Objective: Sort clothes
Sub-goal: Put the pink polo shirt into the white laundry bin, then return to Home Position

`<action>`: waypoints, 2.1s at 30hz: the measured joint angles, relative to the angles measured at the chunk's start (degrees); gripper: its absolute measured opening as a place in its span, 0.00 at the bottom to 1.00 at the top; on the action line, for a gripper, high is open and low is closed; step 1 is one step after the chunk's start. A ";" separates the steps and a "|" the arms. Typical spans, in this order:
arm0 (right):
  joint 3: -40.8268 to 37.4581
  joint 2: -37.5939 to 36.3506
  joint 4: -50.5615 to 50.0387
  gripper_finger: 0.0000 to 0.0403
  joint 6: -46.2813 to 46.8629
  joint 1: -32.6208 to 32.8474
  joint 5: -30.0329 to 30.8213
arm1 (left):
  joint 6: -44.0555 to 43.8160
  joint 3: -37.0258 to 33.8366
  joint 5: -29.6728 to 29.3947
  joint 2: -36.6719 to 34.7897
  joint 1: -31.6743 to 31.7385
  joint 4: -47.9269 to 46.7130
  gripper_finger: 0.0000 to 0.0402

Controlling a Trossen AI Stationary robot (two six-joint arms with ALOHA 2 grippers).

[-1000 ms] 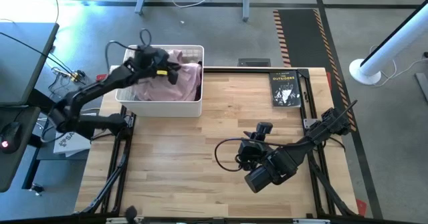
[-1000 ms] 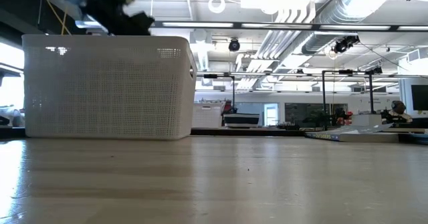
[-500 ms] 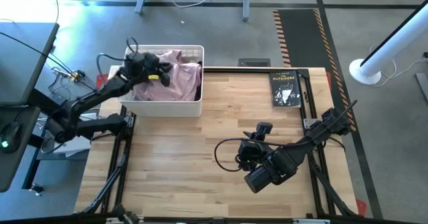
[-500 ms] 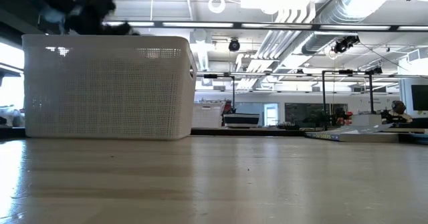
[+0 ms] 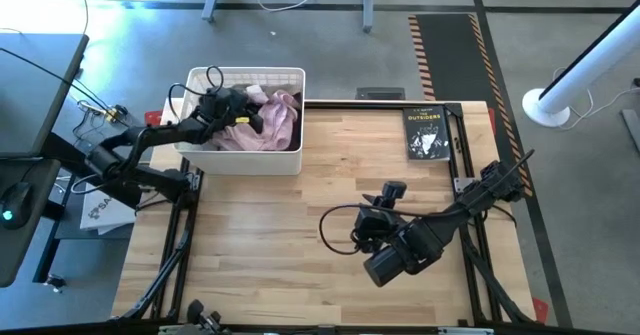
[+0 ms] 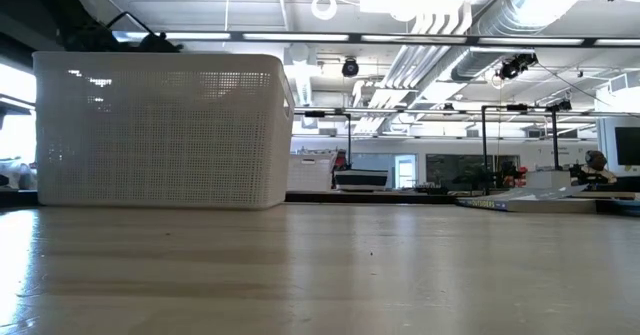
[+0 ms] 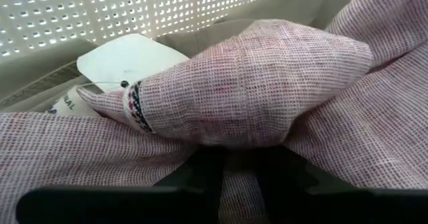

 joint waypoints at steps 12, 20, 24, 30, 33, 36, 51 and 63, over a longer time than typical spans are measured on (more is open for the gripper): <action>0.00 0.00 0.14 0.29 0.17 0.03 -1.40 | -4.11 3.21 -3.16 -17.16 -2.58 -11.55 0.21; -0.02 0.00 0.57 0.29 0.04 0.02 -0.97 | -8.32 8.13 -0.52 -23.83 -8.92 -9.00 0.21; -0.02 0.00 0.64 0.29 0.04 -0.33 -0.88 | -8.35 8.19 -0.76 -18.68 -12.15 -0.39 0.21; -0.02 0.00 0.97 0.29 0.06 -0.73 -1.09 | -9.32 8.22 -3.76 -3.98 -12.34 4.85 0.21; -0.02 0.00 0.98 0.29 0.04 -0.73 -1.30 | -7.79 8.45 -4.01 2.78 -12.26 4.42 0.21; -0.02 0.00 0.98 0.29 0.02 -0.71 -1.32 | -6.20 8.70 -4.10 7.21 -12.07 3.59 0.21; -0.07 -0.40 0.22 0.29 0.51 0.95 -3.97 | -5.24 14.29 5.71 -17.96 -12.63 -20.81 0.21; -0.09 -14.53 -3.28 0.29 4.55 1.77 -4.33 | -6.23 17.41 6.44 -47.25 -28.82 -39.94 0.12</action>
